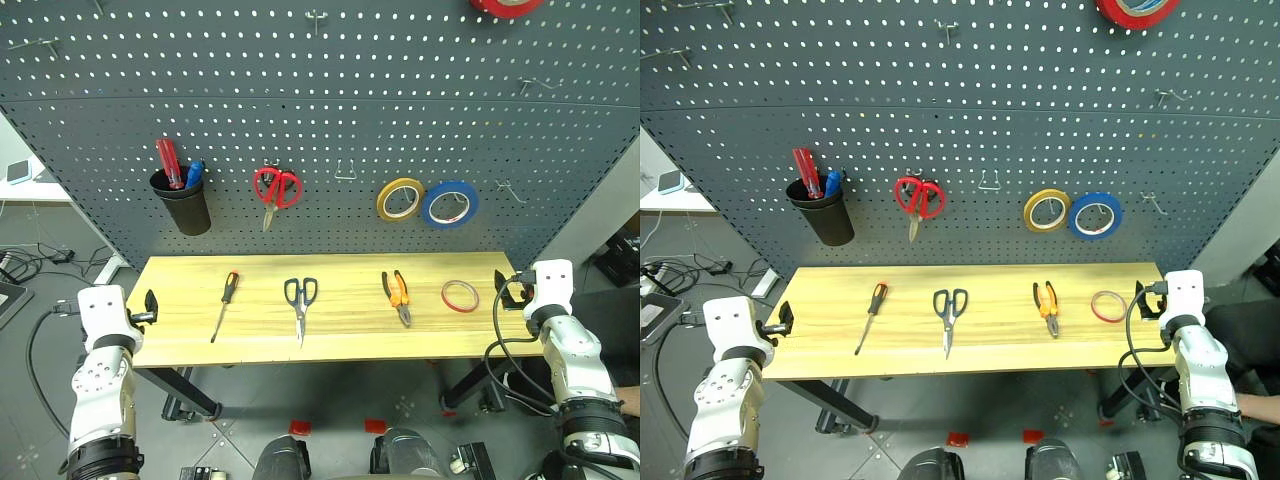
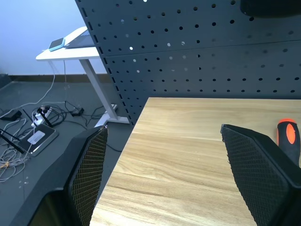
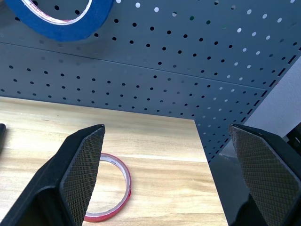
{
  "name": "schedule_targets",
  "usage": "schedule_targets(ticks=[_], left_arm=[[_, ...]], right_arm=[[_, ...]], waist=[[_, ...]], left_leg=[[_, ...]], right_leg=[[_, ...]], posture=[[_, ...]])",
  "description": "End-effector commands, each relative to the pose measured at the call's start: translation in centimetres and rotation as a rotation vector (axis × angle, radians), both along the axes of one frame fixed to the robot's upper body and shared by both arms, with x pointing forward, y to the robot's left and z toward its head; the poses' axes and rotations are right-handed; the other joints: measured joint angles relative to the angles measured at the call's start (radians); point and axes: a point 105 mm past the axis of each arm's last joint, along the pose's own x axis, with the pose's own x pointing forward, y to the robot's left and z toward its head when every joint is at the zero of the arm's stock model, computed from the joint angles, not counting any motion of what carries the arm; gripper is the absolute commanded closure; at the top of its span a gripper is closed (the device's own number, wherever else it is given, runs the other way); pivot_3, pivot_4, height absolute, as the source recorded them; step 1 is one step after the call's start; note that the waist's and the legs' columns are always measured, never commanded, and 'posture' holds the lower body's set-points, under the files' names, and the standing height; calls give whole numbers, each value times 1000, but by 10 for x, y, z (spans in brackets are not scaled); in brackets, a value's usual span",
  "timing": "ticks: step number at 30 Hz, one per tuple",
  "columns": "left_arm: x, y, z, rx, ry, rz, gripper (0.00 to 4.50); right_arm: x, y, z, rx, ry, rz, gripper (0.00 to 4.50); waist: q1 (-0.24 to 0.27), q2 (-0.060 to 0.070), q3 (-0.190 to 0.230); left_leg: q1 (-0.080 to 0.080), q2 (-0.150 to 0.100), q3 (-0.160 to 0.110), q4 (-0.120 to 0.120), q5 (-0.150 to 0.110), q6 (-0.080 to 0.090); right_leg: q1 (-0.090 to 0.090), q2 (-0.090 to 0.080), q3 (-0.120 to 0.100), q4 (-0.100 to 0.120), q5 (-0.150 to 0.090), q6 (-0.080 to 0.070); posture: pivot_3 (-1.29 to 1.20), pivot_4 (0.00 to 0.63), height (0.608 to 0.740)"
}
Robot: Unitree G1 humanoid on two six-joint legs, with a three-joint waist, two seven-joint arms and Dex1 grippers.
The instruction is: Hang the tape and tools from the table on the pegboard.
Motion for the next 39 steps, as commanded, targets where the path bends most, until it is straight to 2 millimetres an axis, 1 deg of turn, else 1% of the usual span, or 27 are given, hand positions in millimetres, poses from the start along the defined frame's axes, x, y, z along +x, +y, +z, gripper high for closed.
schedule_targets(ticks=[1, 8, 10, 12, 14, 16, 21, 22, 23, 25, 27, 28, 29, 30, 31, 33, 34, 36, 37, 38, 39], left_arm=[[3, 2, 13, 56, -34, -17, 454], [-1, 8, 3, 66, -1, 8, 454], [-2, 3, 1, 30, -10, -16, 454], [-1, -10, 2, -15, -32, -89, 454], [0, -30, 10, 14, -41, -208, 454], [0, -46, 17, 38, -40, -293, 454], [1, -65, 27, 109, -11, -400, 454], [3, -73, 29, 114, 5, -450, 454], [5, -81, 31, 113, 15, -491, 454], [10, -93, 36, 123, 33, -554, 454], [14, -104, 42, 146, 34, -603, 454], [16, -111, 44, 118, 39, -630, 454], [19, -121, 47, 109, 40, -677, 454], [24, -136, 49, 72, 55, -748, 454], [28, -147, 51, 55, 64, -802, 454], [31, -163, 57, 27, 76, -882, 454], [31, -167, 60, 16, 78, -910, 454], [36, -199, 67, -12, 98, -1072, 454], [39, -211, 71, -10, 98, -1135, 454], [42, -221, 75, 1, 100, -1183, 454], [43, -226, 77, 10, 101, -1205, 454]], right_arm=[[5, -9, 22, -12, -79, -16, 0], [3, -10, 21, -12, -74, -13, 0], [3, -9, 19, -1, -62, 0, 0], [2, -5, 17, 9, -48, 19, 0], [0, 10, 14, 14, -21, 87, 0], [-5, 28, 10, -1, 17, 172, 0], [-21, 69, -3, -7, 134, 345, 0], [-25, 80, -4, -11, 160, 379, 0], [-27, 89, -4, -15, 177, 402, 0], [-27, 98, 2, -16, 188, 410, 0], [-25, 99, 9, -12, 189, 396, 0], [-23, 100, 13, -20, 191, 396, 0], [-20, 100, 17, -30, 193, 401, 0], [-13, 97, 19, -27, 214, 396, 0], [-9, 95, 21, -31, 226, 395, 0], [-1, 90, 23, -38, 249, 386, 0], [1, 89, 25, -44, 255, 383, 0], [17, 74, 25, -58, 303, 352, 0], [23, 68, 25, -61, 324, 342, 0], [28, 63, 24, -69, 344, 336, 0], [31, 60, 24, -75, 355, 335, 0]], waist=[[0, 0, 0], [0, 1, 1], [0, 1, 1], [0, 2, 2], [1, 3, 10], [3, 5, 19], [12, 13, 44], [14, 14, 51], [17, 14, 62], [20, 15, 76], [28, 13, 102], [29, 13, 113], [30, 11, 127], [29, 10, 145], [29, 10, 162], [31, 9, 183], [31, 7, 192], [29, 2, 212], [29, 0, 226], [29, 0, 239], [28, -1, 247]], left_leg=[[0, 0, 0, 0, 0, 0], [0, 0, 0, 0, 0, -1], [0, 0, 0, 0, 0, -1], [0, 0, 0, 0, 0, -1], [0, 0, 0, 0, -1, -1], [0, 1, 0, 0, -1, -1], [0, 1, -1, -1, -1, -1], [0, 1, 0, -2, -1, -1], [0, 1, 0, -2, -1, -1], [0, 1, -1, -2, -1, -1], [-1, 1, 0, -2, -1, -1], [-2, 1, 0, -2, -1, -1], [-3, 1, 0, -1, -1, -1], [-2, 1, 0, -1, -1, -1], [-3, 1, 0, -1, -1, -1], [-6, 1, 1, -1, 2, 4], [-6, 1, 2, -1, 3, 5], [-8, 1, 8, -5, 3, 4], [-8, 0, 10, -7, 3, 4], [-8, 0, 13, -7, 3, 4], [-8, 0, 15, -7, 3, 4]], right_leg=[[0, 0, 0, 0, 0, 0], [0, 0, 0, 0, 0, 0], [0, 0, 0, 0, 0, 0], [0, 0, 0, 0, 0, 0], [0, 0, 0, 0, 0, 0], [-1, 0, 1, -1, -1, -1], [-2, 0, 0, 0, -2, -3], [-2, 0, 1, 0, -2, -3], [-2, 0, 1, 0, -2, -3], [-5, 0, 1, -1, -2, -4], [-7, 0, 1, -1, -3, -5], [-8, 0, 1, -1, -4, -6], [-9, 0, 2, -1, -3, -5], [-8, 0, 3, -1, -3, -5], [-9, 0, 3, -1, -3, -6], [-13, 0, 3, -1, -3, -5], [-13, 0, 4, -1, -1, -2], [-14, 0, 9, 0, 1, -5], [-16, 0, 11, 2, 1, -6], [-17, 0, 13, 4, 1, -5], [-18, 0, 14, 4, 1, -5]], posture=[[-134, 56, 740], [-131, 64, 740], [-131, 68, 740], [-121, 79, 740], [-125, 96, 740], [-124, 113, 740], [-130, 155, 740], [-134, 170, 740], [-136, 179, 740], [-146, 210, 740], [-163, 238, 740], [-171, 251, 740], [-191, 283, 740], [-205, 308, 740], [-213, 319, 740], [-227, 341, 740], [-238, 364, 740], [-241, 387, 740], [-236, 393, 740], [-231, 400, 740], [-230, 403, 740]])
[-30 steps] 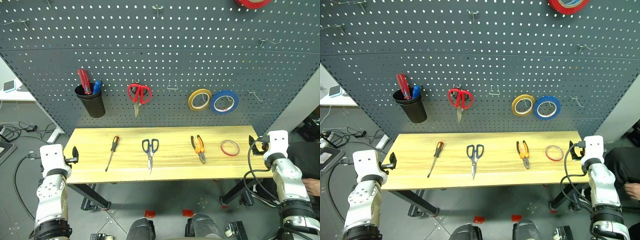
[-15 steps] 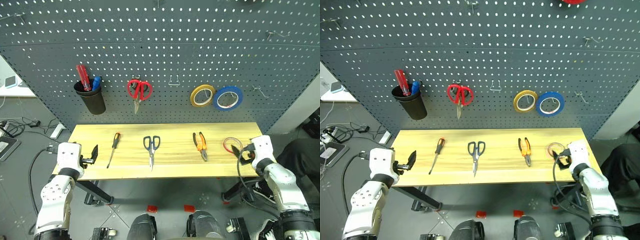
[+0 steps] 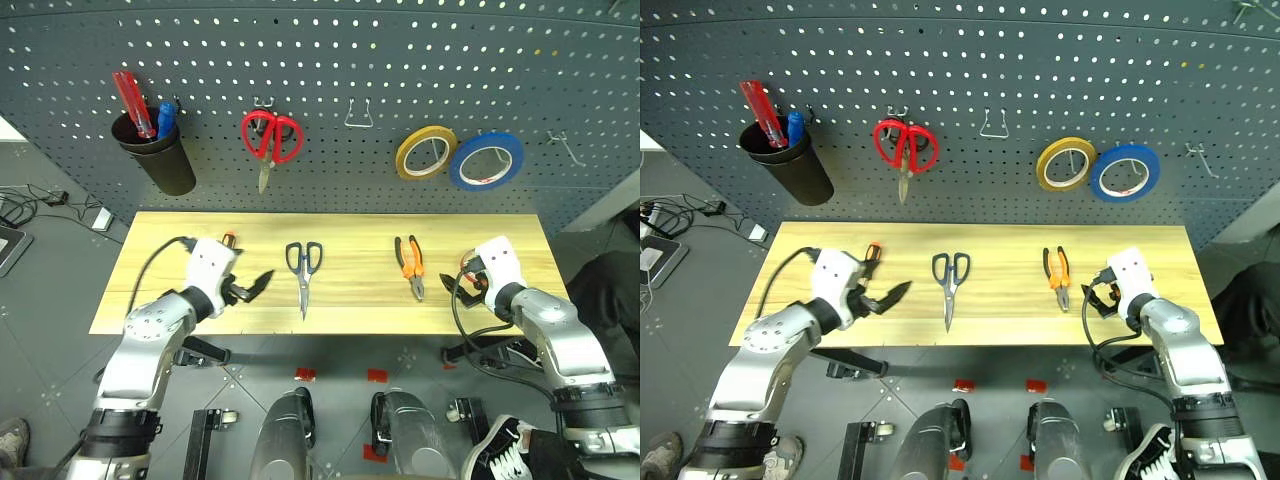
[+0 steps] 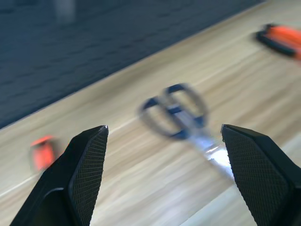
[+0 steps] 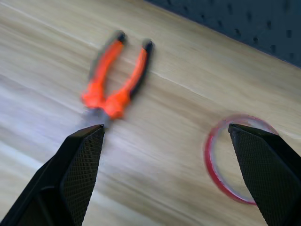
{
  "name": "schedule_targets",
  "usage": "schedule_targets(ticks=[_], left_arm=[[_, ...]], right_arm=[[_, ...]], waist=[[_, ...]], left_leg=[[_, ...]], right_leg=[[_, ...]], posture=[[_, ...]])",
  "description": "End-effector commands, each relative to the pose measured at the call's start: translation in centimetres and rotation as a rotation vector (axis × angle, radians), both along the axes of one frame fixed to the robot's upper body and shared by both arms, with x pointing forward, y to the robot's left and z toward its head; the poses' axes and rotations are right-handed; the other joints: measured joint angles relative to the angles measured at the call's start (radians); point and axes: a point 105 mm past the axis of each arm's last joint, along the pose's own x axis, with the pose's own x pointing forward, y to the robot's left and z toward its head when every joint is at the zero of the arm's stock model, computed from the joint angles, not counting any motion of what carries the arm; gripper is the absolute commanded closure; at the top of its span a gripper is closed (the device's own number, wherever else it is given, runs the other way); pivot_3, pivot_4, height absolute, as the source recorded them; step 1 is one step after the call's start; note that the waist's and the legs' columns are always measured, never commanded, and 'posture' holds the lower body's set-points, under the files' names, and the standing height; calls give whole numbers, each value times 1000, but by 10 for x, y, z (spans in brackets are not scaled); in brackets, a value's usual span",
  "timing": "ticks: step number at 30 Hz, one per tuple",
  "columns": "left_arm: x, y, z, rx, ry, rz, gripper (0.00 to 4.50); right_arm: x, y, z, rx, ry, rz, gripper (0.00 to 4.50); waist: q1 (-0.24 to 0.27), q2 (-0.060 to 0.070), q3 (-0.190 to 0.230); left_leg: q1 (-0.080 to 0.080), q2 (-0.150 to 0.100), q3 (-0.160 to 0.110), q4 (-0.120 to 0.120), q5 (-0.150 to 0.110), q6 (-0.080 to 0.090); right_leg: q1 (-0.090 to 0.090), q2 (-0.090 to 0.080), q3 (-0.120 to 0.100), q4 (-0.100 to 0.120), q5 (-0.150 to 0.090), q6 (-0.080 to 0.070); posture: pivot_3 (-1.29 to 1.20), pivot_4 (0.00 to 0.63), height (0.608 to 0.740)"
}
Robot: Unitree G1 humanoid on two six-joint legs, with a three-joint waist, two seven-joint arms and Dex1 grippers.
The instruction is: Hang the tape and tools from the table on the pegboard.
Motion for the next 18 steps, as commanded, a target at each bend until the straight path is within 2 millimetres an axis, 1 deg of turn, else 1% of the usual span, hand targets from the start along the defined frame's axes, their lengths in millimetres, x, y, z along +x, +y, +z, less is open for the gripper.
schedule_targets(ticks=[1, 3, 5, 7, 8, 9, 10, 13, 18], left_arm=[[0, -28, 12, 9, -14, -157, 454], [0, -48, 19, 28, -36, -269, 454], [0, -57, 23, 37, -48, -326, 454], [-1, -72, 29, 52, -60, -408, 454], [-1, -77, 30, 63, -67, -439, 403], [-1, -80, 31, 73, -74, -461, 403], [-1, -82, 32, 80, -78, -475, 403], [-3, -87, 31, 108, -87, -530, 403], [-4, -96, 30, 108, -104, -578, 403]], right_arm=[[8, -15, -2, -37, 48, -2, 0], [15, -20, -4, -43, 83, 12, 0], [19, -22, -6, -50, 105, 21, 0], [21, -23, -11, -76, 160, 65, 0], [22, -22, -13, -88, 179, 88, 400], [22, -21, -13, -95, 194, 108, 571], [23, -20, -14, -104, 204, 128, 895], [23, -13, -18, -136, 253, 200, 1955], [22, -10, -27, -176, 299, 245, 3517]], waist=[[-3, -2, 13], [-7, -4, 23], [-14, -5, 38], [-22, -5, 46], [-25, -6, 53], [-28, -6, 58], [-31, -6, 60], [-36, -6, 61], [-34, -6, 61]], left_leg=[[0, 0, 3, -1, 0, 0], [3, 0, 7, -4, 1, -3], [5, 0, 10, -7, 1, -4], [4, 0, 11, -9, 1, -4], [4, 0, 12, -8, 1, -4], [4, 0, 12, -9, 1, -4], [4, 0, 12, -9, 0, -4], [5, 0, 13, -9, 0, -4], [5, 1, 13, -7, 0, -5]], right_leg=[[-1, 0, 2, 0, -1, 1], [-1, 0, 6, -1, -4, 5], [-1, 0, 8, -2, -5, 8], [-2, 0, 9, -4, -6, 9], [-2, 0, 9, -4, -7, 10], [-2, 0, 8, -4, -7, 10], [-2, -1, 8, -4, -7, 10], [-2, -1, 9, -4, -7, 10], [-2, -1, 8, -1, -7, 10]], posture=[[-222, 409, 740], [-212, 417, 740], [-210, 420, 740], [-205, 422, 740], [-204, 423, 740], [-204, 423, 740], [-203, 422, 740], [-205, 421, 740], [-216, 400, 740]])
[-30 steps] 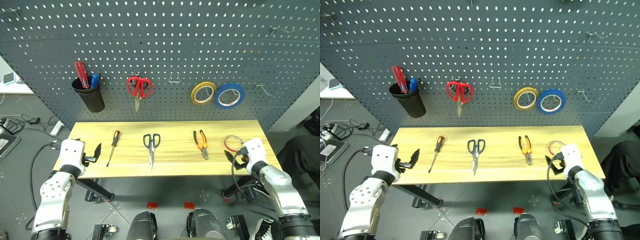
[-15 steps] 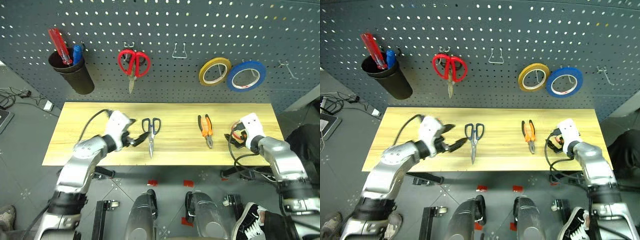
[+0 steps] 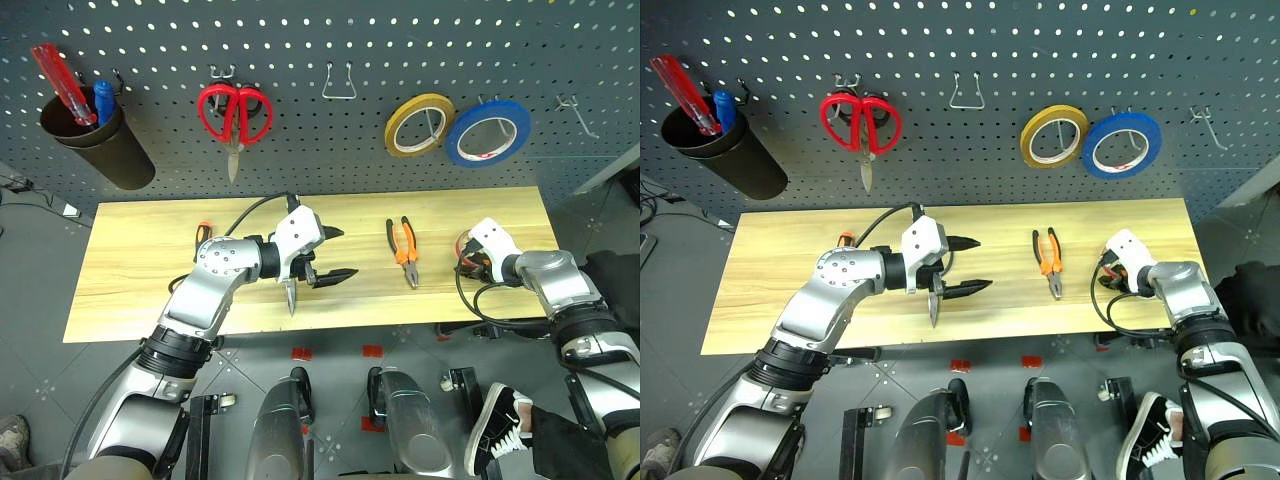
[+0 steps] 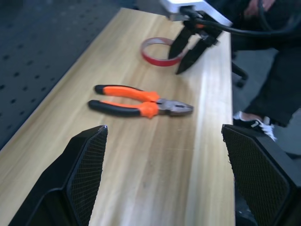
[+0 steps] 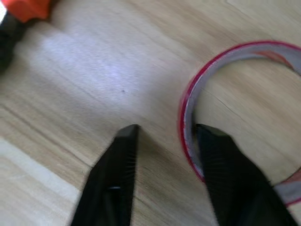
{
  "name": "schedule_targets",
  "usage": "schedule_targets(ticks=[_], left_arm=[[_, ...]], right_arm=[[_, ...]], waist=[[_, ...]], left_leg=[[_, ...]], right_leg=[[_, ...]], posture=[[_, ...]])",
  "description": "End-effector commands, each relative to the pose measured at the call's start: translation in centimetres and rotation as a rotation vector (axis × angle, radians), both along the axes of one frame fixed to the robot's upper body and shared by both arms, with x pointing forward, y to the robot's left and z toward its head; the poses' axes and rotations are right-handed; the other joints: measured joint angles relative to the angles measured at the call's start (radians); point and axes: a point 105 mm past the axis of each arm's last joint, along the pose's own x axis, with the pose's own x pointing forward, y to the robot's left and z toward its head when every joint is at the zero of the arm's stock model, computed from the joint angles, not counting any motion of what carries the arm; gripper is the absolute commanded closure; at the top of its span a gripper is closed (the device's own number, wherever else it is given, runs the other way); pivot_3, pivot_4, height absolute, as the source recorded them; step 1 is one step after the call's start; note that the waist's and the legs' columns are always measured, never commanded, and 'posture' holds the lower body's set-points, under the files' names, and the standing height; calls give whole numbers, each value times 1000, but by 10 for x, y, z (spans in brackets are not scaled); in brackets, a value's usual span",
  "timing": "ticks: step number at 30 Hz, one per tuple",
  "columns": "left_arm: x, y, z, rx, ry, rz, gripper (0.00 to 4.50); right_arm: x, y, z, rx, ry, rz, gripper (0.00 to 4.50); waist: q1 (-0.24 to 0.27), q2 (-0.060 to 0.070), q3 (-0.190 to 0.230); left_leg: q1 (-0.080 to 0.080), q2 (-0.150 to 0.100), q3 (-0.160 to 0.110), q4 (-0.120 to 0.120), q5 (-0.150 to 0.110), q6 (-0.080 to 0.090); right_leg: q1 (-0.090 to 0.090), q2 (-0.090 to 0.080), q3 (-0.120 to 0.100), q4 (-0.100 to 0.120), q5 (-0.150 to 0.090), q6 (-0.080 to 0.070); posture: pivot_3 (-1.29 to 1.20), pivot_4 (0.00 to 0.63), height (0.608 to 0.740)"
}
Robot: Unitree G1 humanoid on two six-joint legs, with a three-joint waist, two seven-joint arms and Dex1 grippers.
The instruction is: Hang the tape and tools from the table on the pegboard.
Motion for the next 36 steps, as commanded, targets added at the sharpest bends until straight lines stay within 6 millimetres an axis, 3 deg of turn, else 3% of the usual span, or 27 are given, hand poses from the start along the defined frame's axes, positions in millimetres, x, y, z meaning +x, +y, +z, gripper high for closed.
schedule_targets(ticks=[1, 3, 6, 10, 13, 16, 19, 21, 30, 33, 36], left_arm=[[-6, -13, 8, -17, -47, -73, 403], [-7, -19, 11, -37, -55, -91, 403], [-8, -25, 15, -59, -65, -100, 403], [-8, -36, 25, -112, -98, -96, 403], [-7, -45, 35, -164, -130, -94, 403], [-6, -56, 50, -235, -171, -97, 403], [-7, -67, 65, -306, -196, -110, 403], [-6, -73, 74, -341, -220, -109, 403], [2, -93, 102, -412, -285, -87, 403], [4, -97, 105, -421, -291, -86, 403], [3, -99, 104, -418, -295, -93, 403]], right_arm=[[-7, -5, -15, -50, 51, 16, 3857], [-8, -10, -14, -89, 6, 10, 4465], [-9, -15, 1, -115, -129, -17, 4465], [-33, -12, 31, -154, -371, -50, 4465], [-59, -1, 65, -135, -624, -138, 4465], [-85, 11, 114, -94, -935, -241, 4465], [-94, 20, 143, -67, -1087, -258, 4465], [-89, 18, 158, -53, -1140, -254, 4465], [-41, -31, 190, 81, -1170, -371, 4465], [-21, -48, 196, 153, -1142, -395, 4465], [-6, -50, 201, 255, -1102, -373, 4465]], waist=[[1, 0, 0], [2, 0, 0], [6, 0, -1], [11, 2, -2], [10, 1, -2], [-2, 1, -2], [-7, 1, -3], [-10, 0, -3], [-23, 0, -3], [-25, 0, -3], [-26, 0, -3]], left_leg=[[0, 0, 0, 1, 0, 0], [0, 0, 0, 2, 0, 0], [0, 0, 0, 3, 0, 0], [0, -1, -1, 1, 0, -1], [-2, -1, 0, 1, 0, -1], [-1, -1, 0, 1, -1, -2], [0, 0, -1, 2, 0, -3], [0, 0, -1, 2, 0, -3], [0, -1, 0, 2, 1, -2], [0, -2, 1, 2, 0, -2], [0, -1, 2, 1, 0, -2]], right_leg=[[0, 0, 0, 0, 0, 0], [1, -1, 0, 1, 0, 0], [1, -1, 0, 2, 0, 0], [1, -2, -1, 2, -1, 1], [0, -3, -1, 2, -1, 3], [0, -2, 0, 3, -2, 3], [0, -1, 1, 4, -3, 8], [0, 0, 1, 4, -3, 8], [0, 0, 0, 3, 1, 2], [0, 0, -1, 2, 1, 2], [0, 0, -2, 2, 1, 2]], posture=[[-217, 395, 740], [-224, 383, 740], [-236, 372, 740], [-253, 360, 740], [-268, 356, 740], [-286, 352, 740], [-296, 351, 740], [-301, 346, 740], [-281, 332, 740], [-277, 332, 740], [-276, 335, 740]])
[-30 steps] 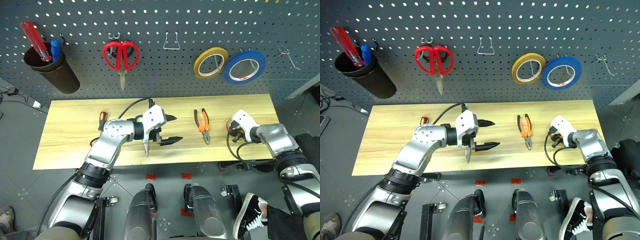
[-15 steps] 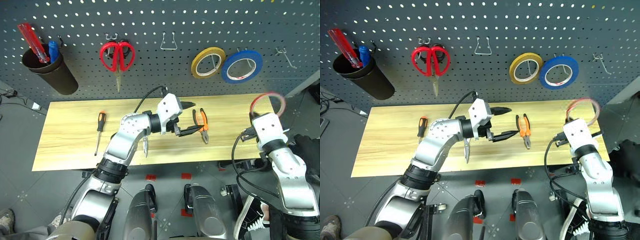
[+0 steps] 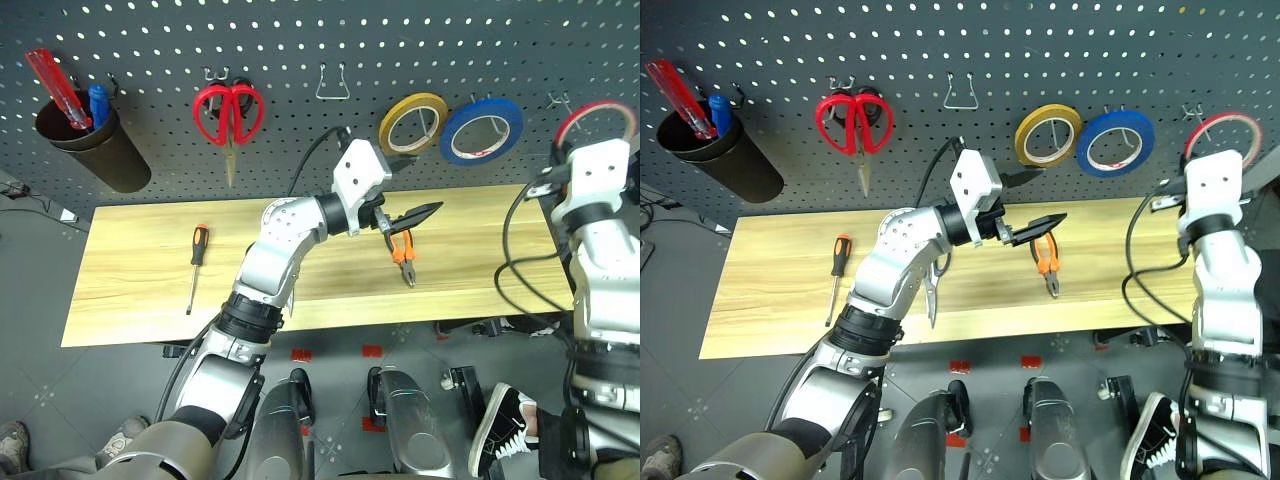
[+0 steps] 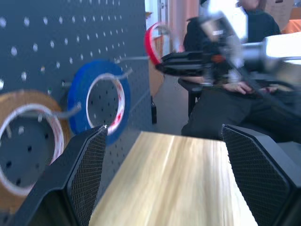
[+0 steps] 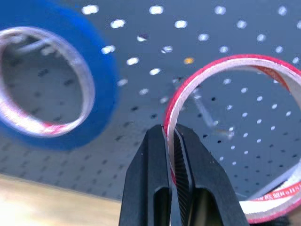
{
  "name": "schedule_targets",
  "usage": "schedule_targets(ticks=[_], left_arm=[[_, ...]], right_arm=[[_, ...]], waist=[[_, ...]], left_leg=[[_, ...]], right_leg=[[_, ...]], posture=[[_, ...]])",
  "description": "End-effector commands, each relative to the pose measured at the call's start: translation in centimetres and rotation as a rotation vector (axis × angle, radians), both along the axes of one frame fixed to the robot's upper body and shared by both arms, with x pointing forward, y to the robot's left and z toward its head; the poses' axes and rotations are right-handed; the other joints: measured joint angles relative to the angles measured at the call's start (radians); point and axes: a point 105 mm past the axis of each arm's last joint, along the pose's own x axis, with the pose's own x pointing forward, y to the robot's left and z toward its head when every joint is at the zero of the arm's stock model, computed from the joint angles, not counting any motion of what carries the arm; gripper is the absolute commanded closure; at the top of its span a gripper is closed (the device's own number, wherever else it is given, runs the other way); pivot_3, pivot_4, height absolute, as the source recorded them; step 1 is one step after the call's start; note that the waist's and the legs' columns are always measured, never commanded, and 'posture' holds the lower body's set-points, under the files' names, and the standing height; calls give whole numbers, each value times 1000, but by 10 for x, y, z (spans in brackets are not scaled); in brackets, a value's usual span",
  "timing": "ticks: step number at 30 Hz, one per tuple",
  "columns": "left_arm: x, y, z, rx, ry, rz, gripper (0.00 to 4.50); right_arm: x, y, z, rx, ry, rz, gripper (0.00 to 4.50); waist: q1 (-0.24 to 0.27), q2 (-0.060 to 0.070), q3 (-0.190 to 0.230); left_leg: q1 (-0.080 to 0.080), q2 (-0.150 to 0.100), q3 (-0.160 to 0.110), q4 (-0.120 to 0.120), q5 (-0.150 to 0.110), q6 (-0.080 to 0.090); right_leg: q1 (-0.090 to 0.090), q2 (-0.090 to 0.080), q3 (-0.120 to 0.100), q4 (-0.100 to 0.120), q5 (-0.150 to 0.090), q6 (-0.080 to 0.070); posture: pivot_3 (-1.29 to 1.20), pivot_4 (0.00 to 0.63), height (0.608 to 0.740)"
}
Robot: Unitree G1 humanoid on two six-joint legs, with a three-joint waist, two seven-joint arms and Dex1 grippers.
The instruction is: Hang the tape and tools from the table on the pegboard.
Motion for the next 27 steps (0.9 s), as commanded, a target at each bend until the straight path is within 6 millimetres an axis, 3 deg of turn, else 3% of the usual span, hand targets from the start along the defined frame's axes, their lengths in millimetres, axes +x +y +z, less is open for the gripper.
schedule_targets(ticks=[1, 6, 13, 16, 20, 24, 27], left_arm=[[-5, -5, 6, -11, -43, -16, 403], [-1, 0, 2, -5, -32, 3, 403], [7, 23, -19, 66, -5, 54, 403], [9, 53, -47, 164, 48, 103, 403], [10, 95, -75, 300, 92, 172, 403], [15, 139, -93, 436, 132, 248, 403], [16, 162, -101, 507, 160, 282, 403]], right_arm=[[6, -8, 12, 91, -26, 77, 4465], [15, -6, 8, 226, 14, 151, 4465], [-5, 14, -30, 180, 108, 130, 2302], [-26, 44, -67, 217, 227, 147, 1330], [-44, 94, -97, 286, 389, 214, 16], [-49, 139, -116, 354, 536, 245, 16], [-38, 154, -132, 252, 649, 144, 16]], waist=[[-1, 0, 0], [-1, 0, 0], [2, 0, 0], [-1, 1, -1], [-12, 1, -1], [-16, 0, -1], [-19, 0, -1]], left_leg=[[0, 0, 0, 0, 0, 0], [0, 0, 0, 0, 0, 0], [0, 1, 0, 0, 0, 0], [0, 1, 0, 0, 0, 0], [0, 3, -1, 0, 0, -1], [0, 3, -1, 2, 1, -1], [0, 3, -2, 2, 1, -1]], right_leg=[[0, 0, 0, 0, 0, 0], [0, 0, 0, 1, 0, 0], [0, 0, 1, 1, 0, 0], [0, 0, 2, 1, 0, 0], [-2, 1, 4, 3, 0, 0], [-2, 0, 5, 3, 2, -2], [-2, 0, 4, 3, 2, -3]], posture=[[-276, 335, 740], [-273, 335, 740], [-266, 337, 740], [-267, 341, 740], [-273, 353, 740], [-264, 357, 740], [-256, 359, 740]])
